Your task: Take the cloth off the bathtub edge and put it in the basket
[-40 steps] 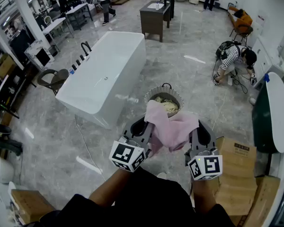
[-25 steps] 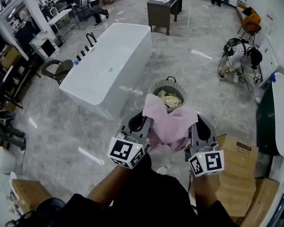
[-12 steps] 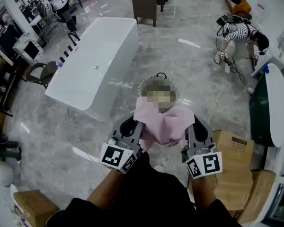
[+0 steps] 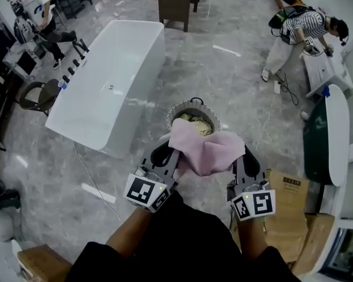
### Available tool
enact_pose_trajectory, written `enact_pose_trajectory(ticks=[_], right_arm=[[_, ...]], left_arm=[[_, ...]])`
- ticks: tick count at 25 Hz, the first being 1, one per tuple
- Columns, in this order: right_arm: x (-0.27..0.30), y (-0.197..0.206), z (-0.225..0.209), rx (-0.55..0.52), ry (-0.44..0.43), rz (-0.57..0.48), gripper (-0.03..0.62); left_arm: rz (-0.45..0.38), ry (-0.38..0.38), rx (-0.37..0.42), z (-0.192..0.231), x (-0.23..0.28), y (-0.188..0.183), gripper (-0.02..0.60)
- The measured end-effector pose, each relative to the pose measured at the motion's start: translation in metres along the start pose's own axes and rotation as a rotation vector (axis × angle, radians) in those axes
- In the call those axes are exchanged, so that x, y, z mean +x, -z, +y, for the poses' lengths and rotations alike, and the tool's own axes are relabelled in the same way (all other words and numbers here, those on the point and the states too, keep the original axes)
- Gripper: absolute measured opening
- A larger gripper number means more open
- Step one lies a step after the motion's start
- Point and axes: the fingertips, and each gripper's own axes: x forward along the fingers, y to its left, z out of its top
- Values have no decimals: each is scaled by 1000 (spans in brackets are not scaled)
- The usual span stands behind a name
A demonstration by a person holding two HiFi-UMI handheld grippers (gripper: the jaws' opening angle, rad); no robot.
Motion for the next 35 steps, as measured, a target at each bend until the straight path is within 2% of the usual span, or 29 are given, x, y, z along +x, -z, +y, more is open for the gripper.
enact_pose_trajectory(ticks=[11, 16, 18, 26, 31, 35], right_arm=[[94, -23, -13, -13, 94, -48, 38], [129, -28, -13, -5, 92, -69, 38], [143, -33, -13, -2, 87, -77, 38], [191, -49, -17, -18, 26, -105, 38], [213, -75, -15, -67, -75, -131, 38], [228, -90, -33, -53, -129, -150, 38]], left_arm=[[-40, 68, 5, 80, 65, -41, 35], [-49, 97, 10, 103, 86, -46, 35], [-77, 103, 0, 110, 92, -54, 37], [-97, 78, -7, 139, 122, -59, 35], [-107, 47, 94, 133, 150, -87, 37], [-131, 37, 54, 126, 177, -98, 35]])
